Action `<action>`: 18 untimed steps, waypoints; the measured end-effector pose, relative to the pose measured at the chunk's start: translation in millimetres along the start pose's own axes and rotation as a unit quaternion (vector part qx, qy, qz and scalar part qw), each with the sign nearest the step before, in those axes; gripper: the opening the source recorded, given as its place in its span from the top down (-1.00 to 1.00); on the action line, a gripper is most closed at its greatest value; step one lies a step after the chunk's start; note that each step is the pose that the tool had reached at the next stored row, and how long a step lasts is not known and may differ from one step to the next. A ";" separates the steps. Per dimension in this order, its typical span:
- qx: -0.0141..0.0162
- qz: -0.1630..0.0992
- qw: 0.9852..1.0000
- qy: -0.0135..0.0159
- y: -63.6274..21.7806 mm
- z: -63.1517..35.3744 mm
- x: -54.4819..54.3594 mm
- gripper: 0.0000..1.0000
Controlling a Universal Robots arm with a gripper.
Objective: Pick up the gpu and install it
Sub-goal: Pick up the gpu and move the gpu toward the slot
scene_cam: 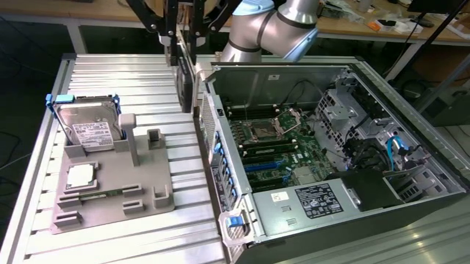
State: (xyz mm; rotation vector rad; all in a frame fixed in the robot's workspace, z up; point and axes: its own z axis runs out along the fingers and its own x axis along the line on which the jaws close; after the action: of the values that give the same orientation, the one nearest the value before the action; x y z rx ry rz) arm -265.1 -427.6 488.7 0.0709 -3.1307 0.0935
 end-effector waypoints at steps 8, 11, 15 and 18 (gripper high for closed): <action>0.001 0.001 1.000 -0.013 -0.1 1.9 -10.7 0.46; 0.001 0.002 1.000 -0.028 -0.3 2.3 -17.9 0.46; 0.001 0.002 1.000 -0.029 -1.0 2.6 -33.6 0.46; 0.001 0.002 1.000 -0.029 -1.6 2.7 -46.8 0.46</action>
State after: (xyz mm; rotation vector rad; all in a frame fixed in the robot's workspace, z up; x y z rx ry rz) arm -218.3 -427.2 485.6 0.0694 -3.1888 0.0972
